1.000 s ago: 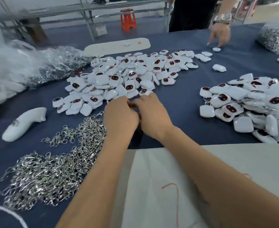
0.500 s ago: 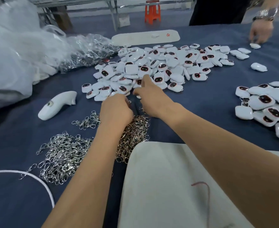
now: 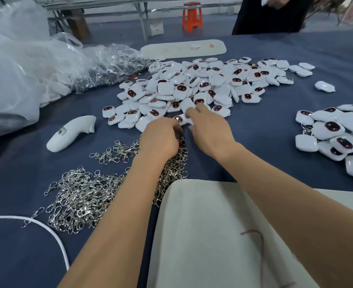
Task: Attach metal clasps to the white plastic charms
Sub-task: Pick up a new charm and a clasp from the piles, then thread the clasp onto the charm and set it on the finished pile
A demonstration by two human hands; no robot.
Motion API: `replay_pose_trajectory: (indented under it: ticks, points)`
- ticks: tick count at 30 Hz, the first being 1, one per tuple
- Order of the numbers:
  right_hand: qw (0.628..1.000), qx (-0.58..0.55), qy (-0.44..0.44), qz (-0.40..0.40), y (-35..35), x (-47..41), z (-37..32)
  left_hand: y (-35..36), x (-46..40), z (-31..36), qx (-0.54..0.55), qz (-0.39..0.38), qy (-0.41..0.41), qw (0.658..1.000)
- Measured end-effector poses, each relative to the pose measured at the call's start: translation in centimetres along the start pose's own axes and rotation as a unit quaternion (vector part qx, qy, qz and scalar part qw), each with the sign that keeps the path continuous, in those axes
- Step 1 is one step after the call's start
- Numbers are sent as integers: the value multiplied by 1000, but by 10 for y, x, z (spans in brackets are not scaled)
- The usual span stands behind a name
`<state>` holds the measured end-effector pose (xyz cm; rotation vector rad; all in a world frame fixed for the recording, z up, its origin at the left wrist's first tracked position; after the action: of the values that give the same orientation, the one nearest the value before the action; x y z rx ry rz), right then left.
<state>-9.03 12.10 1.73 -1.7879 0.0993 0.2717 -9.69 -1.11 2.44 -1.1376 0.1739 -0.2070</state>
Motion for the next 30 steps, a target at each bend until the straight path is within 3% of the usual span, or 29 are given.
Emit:
replay_pose_trajectory:
  ticks: [4, 7, 9, 11, 12, 14, 16, 17, 21, 30]
  points:
    - [990, -96, 83, 55, -12, 22, 29, -4, -2, 9, -38, -35, 7, 999]
    - [957, -228, 147, 99, -20, 46, 54, -6, -2, 17, -27, -40, 3, 999]
    - [920, -347, 157, 95, -26, 60, 63, -5, 2, 29, 27, -8, 3, 1000]
    - [894, -417, 138, 85, -31, 70, 69, 6, 7, 51, 155, 6, 17, 988]
    - [896, -419, 123, 77, -34, 74, 72, 15, 10, 63, 250, 4, 12, 968]
    - [899, -416, 118, 68, -37, 82, 82, 35, 17, 83, 442, 3, -25, 897]
    - [890, -430, 138, 68, -37, 91, 95, 55, 23, 98, 551, 12, -68, 832]
    - [883, -440, 149, 68, -37, 96, 99, 63, 24, 103, 563, 25, -76, 823]
    - [861, -473, 160, 97, -41, 105, 108, 69, 25, 109, 519, 81, -73, 848]
    - [875, -439, 147, 144, -44, 113, 119, 77, 23, 109, 544, 13, -42, 838]
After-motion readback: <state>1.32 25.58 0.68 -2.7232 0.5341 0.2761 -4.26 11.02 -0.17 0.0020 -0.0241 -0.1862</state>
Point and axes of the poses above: each hand's wrist, its own x-axis away from the middle knuckle, its own y-axis out of the palm, z = x × y, the point moved 6 cm from there along -x, towards the middle knuckle, and after that the axes turned 3 degrees about -z, right-handed, at the moved point
